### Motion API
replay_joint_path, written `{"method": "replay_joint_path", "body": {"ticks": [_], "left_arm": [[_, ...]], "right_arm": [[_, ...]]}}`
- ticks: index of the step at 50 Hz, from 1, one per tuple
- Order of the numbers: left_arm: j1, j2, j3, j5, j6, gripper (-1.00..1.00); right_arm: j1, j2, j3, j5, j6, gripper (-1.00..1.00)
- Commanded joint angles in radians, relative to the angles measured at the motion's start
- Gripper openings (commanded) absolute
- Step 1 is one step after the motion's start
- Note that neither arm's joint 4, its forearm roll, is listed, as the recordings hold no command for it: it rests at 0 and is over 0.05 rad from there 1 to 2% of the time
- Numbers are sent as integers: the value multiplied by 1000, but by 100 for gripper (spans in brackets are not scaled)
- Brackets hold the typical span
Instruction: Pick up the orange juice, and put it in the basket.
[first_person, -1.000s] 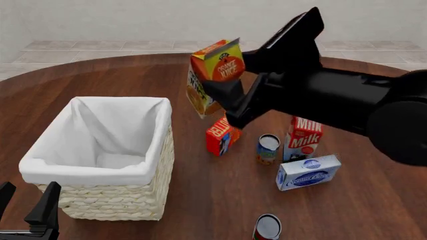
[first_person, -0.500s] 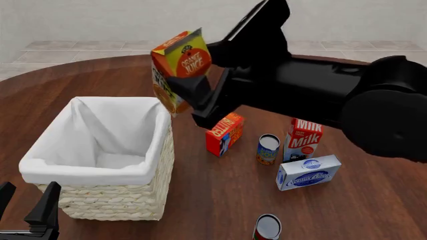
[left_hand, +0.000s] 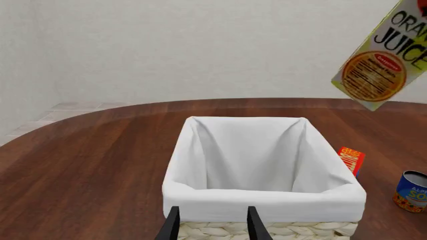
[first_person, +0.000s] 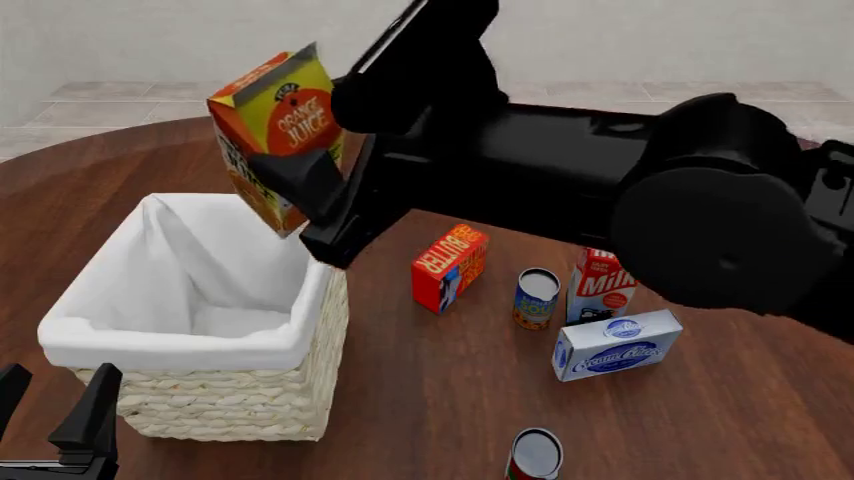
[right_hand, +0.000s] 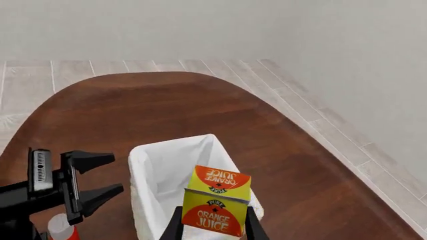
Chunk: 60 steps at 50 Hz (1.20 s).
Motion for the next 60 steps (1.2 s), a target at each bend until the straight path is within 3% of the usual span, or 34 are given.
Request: {"method": "replay_joint_path", "body": {"ticks": [1,28,54,59,60], "left_arm": [[0,0,0,0,0,100],[0,0,0,0,0,100],[0,0,0,0,0,100],[0,0,0,0,0,100],[0,0,0,0,0,100]], "right_arm": [[46,34,-42,-10,27,-100],[150,157,-79,-48,52,-100],[116,296,-225,21,48,-100],[123,326,-275,60,72,-100],[117,328,-274,55,52,-100]]}}
